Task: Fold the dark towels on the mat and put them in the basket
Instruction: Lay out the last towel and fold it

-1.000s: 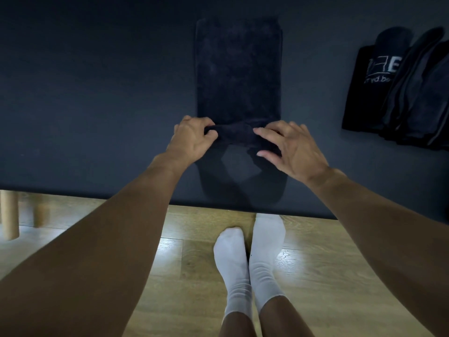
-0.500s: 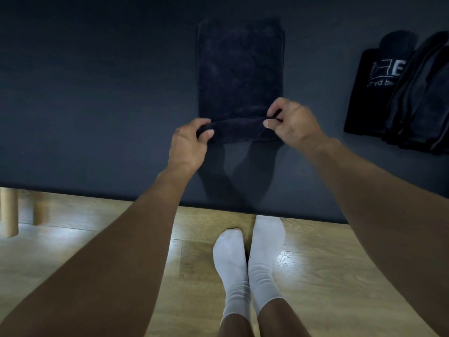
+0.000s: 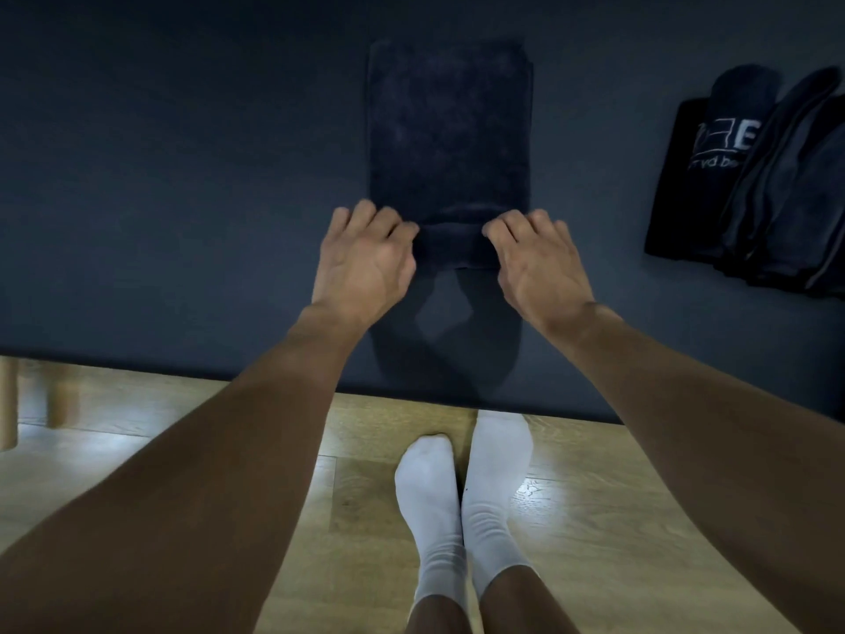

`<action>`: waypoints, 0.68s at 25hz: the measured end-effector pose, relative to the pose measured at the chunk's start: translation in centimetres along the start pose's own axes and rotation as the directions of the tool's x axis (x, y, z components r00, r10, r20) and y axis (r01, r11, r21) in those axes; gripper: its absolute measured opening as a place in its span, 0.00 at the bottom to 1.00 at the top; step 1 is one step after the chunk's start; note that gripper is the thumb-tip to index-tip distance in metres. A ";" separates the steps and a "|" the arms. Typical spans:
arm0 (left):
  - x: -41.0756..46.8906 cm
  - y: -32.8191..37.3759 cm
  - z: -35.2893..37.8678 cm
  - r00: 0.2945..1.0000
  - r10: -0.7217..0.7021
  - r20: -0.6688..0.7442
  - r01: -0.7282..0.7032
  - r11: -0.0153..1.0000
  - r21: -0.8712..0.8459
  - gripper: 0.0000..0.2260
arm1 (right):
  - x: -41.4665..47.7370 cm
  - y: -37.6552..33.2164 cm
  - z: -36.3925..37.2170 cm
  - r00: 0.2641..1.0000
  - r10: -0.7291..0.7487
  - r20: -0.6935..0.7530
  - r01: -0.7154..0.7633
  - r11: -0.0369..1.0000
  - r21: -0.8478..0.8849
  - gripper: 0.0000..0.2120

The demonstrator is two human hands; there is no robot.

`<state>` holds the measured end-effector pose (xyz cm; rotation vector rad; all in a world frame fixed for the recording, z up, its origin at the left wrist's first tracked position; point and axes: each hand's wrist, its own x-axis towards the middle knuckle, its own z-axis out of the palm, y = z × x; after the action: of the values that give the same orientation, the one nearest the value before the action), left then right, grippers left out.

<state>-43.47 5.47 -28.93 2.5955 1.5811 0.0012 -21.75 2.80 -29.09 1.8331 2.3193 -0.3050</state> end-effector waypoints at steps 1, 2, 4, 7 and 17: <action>-0.8 -0.2 0.1 0.999 0.029 0.030 -0.031 0.999 0.040 0.15 | 0.7 0.0 -0.4 1.000 0.004 0.024 -0.004 1.000 0.009 0.20; -1.5 -0.4 0.3 0.996 0.028 0.085 -0.034 0.997 0.071 0.20 | 1.4 0.0 -0.9 0.999 0.015 0.051 -0.016 0.999 0.028 0.19; -2.2 -0.5 0.5 0.983 -0.003 0.184 -0.016 0.995 0.100 0.26 | 2.5 0.3 -1.7 0.992 0.042 0.123 -0.050 0.997 0.065 0.18; -0.8 -0.6 0.0 0.974 -0.061 0.216 0.077 0.995 -0.064 0.21 | 3.7 1.0 -2.6 0.959 0.092 0.267 -0.132 0.982 0.135 0.17; 5.4 -2.9 -0.3 0.791 -0.158 0.591 0.466 0.781 -0.415 0.18 | 1.8 -1.0 0.2 0.972 -0.135 -0.192 0.191 0.928 0.318 0.22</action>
<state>-43.55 11.63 -29.21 1.6633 1.5042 -0.2370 -23.13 4.23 -29.69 1.8725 2.6828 -0.6287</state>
